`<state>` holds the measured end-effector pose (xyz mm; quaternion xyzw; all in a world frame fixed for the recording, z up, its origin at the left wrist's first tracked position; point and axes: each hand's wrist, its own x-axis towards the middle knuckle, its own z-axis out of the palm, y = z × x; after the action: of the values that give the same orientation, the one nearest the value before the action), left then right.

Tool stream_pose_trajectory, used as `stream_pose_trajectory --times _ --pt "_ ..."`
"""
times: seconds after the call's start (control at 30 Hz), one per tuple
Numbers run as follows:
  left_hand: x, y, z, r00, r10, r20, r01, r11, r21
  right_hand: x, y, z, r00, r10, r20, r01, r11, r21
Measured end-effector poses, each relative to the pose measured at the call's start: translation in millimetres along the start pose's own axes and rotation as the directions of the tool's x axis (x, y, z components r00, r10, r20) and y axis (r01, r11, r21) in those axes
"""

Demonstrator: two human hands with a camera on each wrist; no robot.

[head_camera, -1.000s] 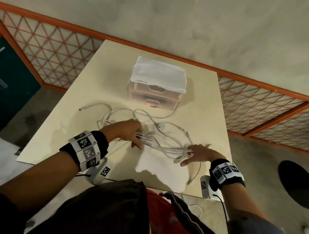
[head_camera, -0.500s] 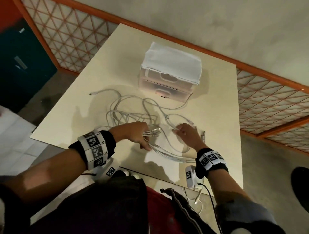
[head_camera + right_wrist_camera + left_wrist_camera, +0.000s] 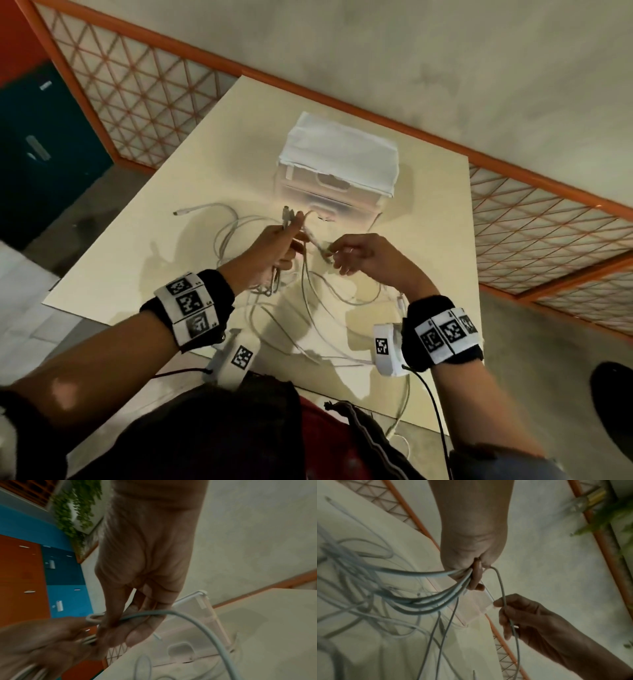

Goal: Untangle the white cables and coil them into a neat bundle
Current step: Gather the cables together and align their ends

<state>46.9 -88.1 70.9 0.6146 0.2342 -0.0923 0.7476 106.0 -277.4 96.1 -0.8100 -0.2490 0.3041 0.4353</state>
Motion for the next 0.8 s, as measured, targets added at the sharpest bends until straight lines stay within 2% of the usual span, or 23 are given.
stream_pose_trajectory --times 0.1,0.2,0.27,0.33,0.4,0.47,0.53,0.67,0.73,0.8 --pt "-1 4 -6 1.000 0.019 0.002 -0.019 1.000 -0.024 0 -6 17 0.985 0.028 0.172 -0.019 0.998 -0.055" --pt "-5 0 -9 0.993 0.081 0.091 -0.085 0.995 0.044 -3 0 26 0.973 0.064 0.221 -0.048 0.996 -0.081" --pt "-6 1 -8 0.982 0.114 0.152 -0.123 0.991 0.050 0 3 21 0.988 0.090 0.123 -0.086 0.996 -0.039" --pt "-5 11 -2 0.967 0.156 0.202 -0.176 0.981 0.084 8 4 4 0.989 0.102 -0.104 -0.097 0.994 0.057" --pt "-8 14 1 0.956 0.139 0.259 -0.176 0.977 0.124 14 6 -3 0.950 0.113 -0.292 -0.062 0.982 0.177" --pt "-11 15 3 0.943 0.126 0.306 -0.180 0.972 0.153 18 7 -9 0.903 0.065 -0.424 0.022 0.980 0.197" --pt "-13 13 6 0.936 0.121 0.330 -0.187 0.966 0.177 17 6 -13 0.891 0.016 -0.453 0.085 0.976 0.201" --pt "-11 14 5 0.934 0.143 0.328 -0.207 0.963 0.172 15 -9 -22 0.892 -0.023 -0.452 0.192 0.923 0.333" --pt "-10 14 5 0.935 0.132 0.330 -0.203 0.960 0.192 18 -16 -25 0.893 -0.040 -0.448 0.197 0.931 0.309" --pt "-9 16 6 0.933 0.125 0.337 -0.210 0.950 0.230 22 -23 -25 0.915 -0.074 -0.396 0.171 0.961 0.216"
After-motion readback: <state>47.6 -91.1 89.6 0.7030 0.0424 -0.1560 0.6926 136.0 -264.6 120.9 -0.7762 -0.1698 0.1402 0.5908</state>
